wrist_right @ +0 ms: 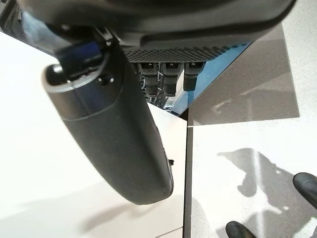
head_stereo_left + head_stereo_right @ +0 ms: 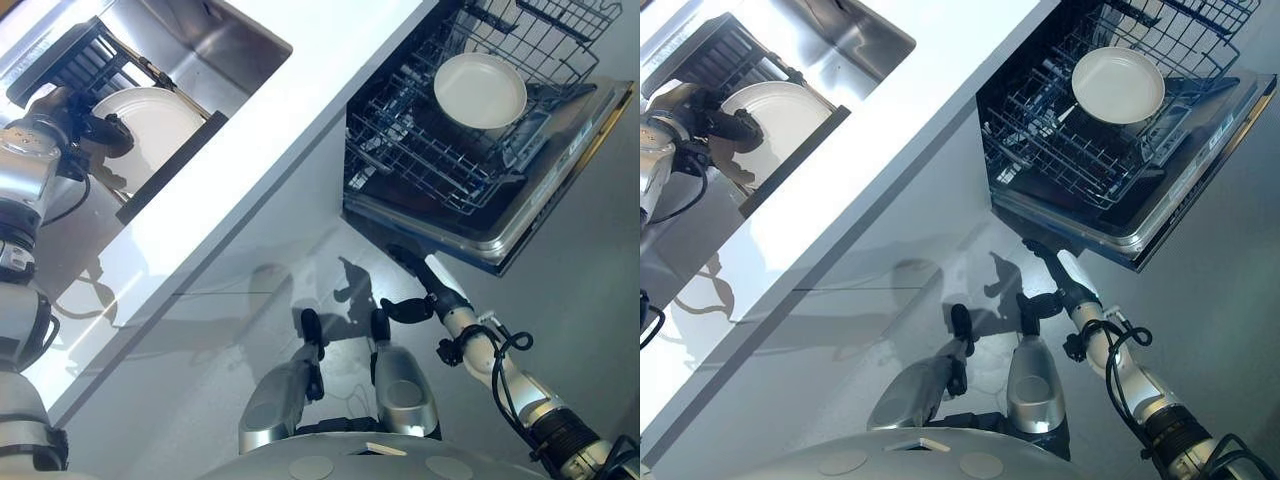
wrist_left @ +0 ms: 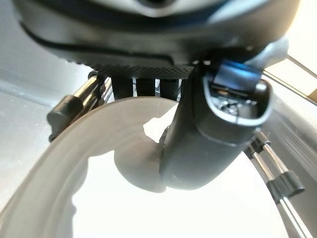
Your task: Pick up plates and place into dishwasher.
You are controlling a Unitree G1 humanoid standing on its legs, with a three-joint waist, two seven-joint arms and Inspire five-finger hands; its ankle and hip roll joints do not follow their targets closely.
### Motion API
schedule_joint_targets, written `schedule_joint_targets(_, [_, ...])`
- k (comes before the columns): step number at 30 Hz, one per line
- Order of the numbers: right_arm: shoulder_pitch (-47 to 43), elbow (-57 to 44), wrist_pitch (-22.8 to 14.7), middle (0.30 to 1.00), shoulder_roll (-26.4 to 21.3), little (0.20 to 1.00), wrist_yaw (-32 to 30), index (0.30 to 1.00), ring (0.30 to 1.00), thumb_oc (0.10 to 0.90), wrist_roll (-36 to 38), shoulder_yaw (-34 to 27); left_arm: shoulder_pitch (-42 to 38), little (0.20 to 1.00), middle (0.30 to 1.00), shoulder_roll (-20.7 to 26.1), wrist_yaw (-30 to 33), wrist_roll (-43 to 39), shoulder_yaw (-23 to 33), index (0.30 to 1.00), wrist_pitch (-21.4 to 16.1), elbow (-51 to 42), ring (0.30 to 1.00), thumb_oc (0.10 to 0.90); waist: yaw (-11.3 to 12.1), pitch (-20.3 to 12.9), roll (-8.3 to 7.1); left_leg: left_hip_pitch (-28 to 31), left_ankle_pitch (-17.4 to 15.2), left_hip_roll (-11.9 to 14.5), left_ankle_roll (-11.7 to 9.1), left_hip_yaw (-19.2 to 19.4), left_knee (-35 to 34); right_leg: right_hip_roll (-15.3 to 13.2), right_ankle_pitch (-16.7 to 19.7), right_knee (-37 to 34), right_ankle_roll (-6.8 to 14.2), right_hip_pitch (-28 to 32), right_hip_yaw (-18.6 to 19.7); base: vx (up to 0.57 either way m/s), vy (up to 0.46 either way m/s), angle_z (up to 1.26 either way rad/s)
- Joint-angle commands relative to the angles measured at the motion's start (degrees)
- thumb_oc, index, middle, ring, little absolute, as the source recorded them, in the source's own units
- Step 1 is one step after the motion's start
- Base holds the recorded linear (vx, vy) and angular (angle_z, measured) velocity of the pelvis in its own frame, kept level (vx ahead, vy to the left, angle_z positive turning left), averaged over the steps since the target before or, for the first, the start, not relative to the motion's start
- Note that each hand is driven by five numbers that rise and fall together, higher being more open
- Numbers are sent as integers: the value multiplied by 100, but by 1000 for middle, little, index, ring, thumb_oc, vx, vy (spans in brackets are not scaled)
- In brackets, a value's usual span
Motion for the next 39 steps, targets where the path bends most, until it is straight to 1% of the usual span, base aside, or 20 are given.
schedule_joint_targets(1, [222, -590, -552, 900, -58, 900, -70, 900, 900, 800, -164, -144, 349, 200, 300, -307, -377, 90, 187, 300, -275, -345, 300, 100, -37, -722, -12, -51, -986, -351, -3, 331, 547, 63, 23, 263, 470, -543, 128, 1, -36, 6])
schedule_joint_targets(5, [291, -613, -564, 900, -32, 900, -76, 900, 900, 800, -171, -169, 450, 200, 300, -166, -355, 284, 255, 300, -465, -348, 300, 100, 18, -874, -40, 72, -1011, -372, -12, 266, 499, 70, 19, 168, 477, -380, 101, -20, -51, 10])
schedule_joint_targets(6, [307, -599, -580, 900, -15, 900, -96, 900, 900, 800, -171, -165, 475, 200, 300, -104, -297, 323, 273, 300, -559, -367, 300, 100, 45, -932, -54, 107, -1019, -371, -19, 248, 490, 68, 20, 134, 484, -327, 85, -31, -80, 10])
schedule_joint_targets(9, [353, -592, -606, 900, 15, 900, -108, 900, 900, 800, -163, -176, 470, 200, 300, -11, -125, 485, 314, 300, -671, -417, 300, 100, 82, -1026, -80, 153, -1037, -365, -27, 227, 481, 78, 19, 63, 483, -238, 67, -25, -57, 3])
schedule_joint_targets(10, [381, -588, -622, 900, 27, 900, -100, 900, 900, 800, -152, -187, 462, 200, 300, 46, -38, 482, 353, 300, -708, -448, 300, 100, 104, -1087, -95, 185, -1043, -357, -37, 219, 463, 90, 25, 11, 479, -186, 51, -46, -99, 5])
schedule_joint_targets(12, [445, -583, -689, 900, 70, 900, -127, 900, 900, 800, -172, -193, 434, 200, 300, 169, 333, 610, 446, 300, -867, -545, 300, 100, 156, -1210, -129, 257, -1057, -334, -61, 196, 426, 118, 31, -91, 470, -71, 18, -55, -101, 7])
schedule_joint_targets(15, [486, -564, -748, 900, 106, 900, -165, 900, 900, 800, -192, -208, 418, 200, 300, 317, 499, 743, 569, 300, -1018, -641, 300, 100, 202, -1320, -156, 316, -1061, -310, -85, 184, 389, 143, 36, -175, 459, 27, 1, -34, -64, 2])
schedule_joint_targets(17, [529, -562, -787, 900, 132, 900, -200, 900, 900, 800, -204, -248, 447, 200, 300, 467, 698, 1059, 700, 300, -1094, -778, 300, 100, 253, -1465, -169, 383, -1048, -283, -115, 150, 324, 182, 27, -249, 439, 126, -4, -28, -77, 2])
schedule_joint_targets(20, [531, -615, -754, 900, 126, 900, -247, 900, 900, 800, -165, -293, 462, 200, 300, 655, 938, 1428, 809, 300, -1212, -878, 300, 100, 293, -1585, -182, 461, -1036, -266, -135, 117, 234, 228, 9, -323, 418, 223, -1, -24, -54, 2])
schedule_joint_targets(22, [522, -605, -770, 900, 100, 900, -253, 900, 900, 800, -119, -328, 416, 200, 300, 823, 1034, 1708, 827, 300, -1265, -937, 300, 100, 313, -1649, -184, 518, -1033, -247, -145, 105, 182, 256, 0, -364, 405, 284, 0, -26, -53, -1])
schedule_joint_targets(26, [510, -593, -802, 900, 41, 900, -238, 900, 900, 800, -93, -395, 440, 200, 300, 1081, 1020, 1753, 859, 300, -1343, -1045, 300, 100, 361, -1770, -180, 625, -1031, -216, -161, 67, 92, 315, -55, -407, 367, 402, 5, -35, -48, -3])
schedule_joint_targets(29, [499, -636, -783, 900, 15, 900, -289, 900, 900, 800, -76, -466, 535, 200, 300, 1154, 1073, 1806, 926, 300, -1415, -1170, 300, 100, 375, -1816, -178, 674, -1020, -202, -166, 32, 35, 347, -95, -398, 348, 447, 7, -38, -31, -2])
schedule_joint_targets(32, [477, -774, -731, 900, -30, 900, -502, 900, 900, 800, 227, -629, 606, 200, 300, 1293, 1316, 1839, 996, 300, -1522, -1359, 300, 100, 382, -1856, -176, 724, -1013, -180, -166, 5, 2, 368, -126, -373, 326, 486, 15, -48, -26, 1])
schedule_joint_targets(35, [366, -885, -846, 900, -42, 900, -840, 900, 900, 800, 602, -895, 657, 200, 300, 1445, 1646, 1865, 1061, 300, -1610, -1630, 300, 100, 390, -1892, -173, 764, -1004, -158, -166, 7, -30, 381, -125, -373, 306, 508, 27, -48, -14, 4])
schedule_joint_targets(37, [295, -1033, -910, 900, -50, 900, -1031, 900, 900, 800, 718, -1136, 818, 200, 300, 1509, 1794, 1887, 1229, 300, -1619, -1897, 300, 100, 405, -1919, -173, 784, -1005, -147, -161, 3, -46, 394, -129, -379, 289, 526, 48, -42, -2, -1])
schedule_joint_targets(38, [236, -1177, -1107, 900, -79, 900, -1310, 900, 900, 800, 729, -1364, 1011, 200, 300, 1536, 1979, 1887, 1402, 300, -1712, -2112, 300, 100, 422, -1940, -180, 795, -1002, -139, -159, -2, -57, 403, -132, -375, 276, 530, 63, -31, 3, -3])
schedule_joint_targets(39, [230, -1209, -1101, 900, -94, 900, -1318, 900, 900, 800, 733, -1392, 1082, 200, 300, 1533, 1987, 1897, 1471, 300, -1707, -2159, 300, 100, 420, -1943, -171, 800, -1003, -138, -158, -1, -59, 406, -133, -373, 274, 532, 68, -29, 5, -5])
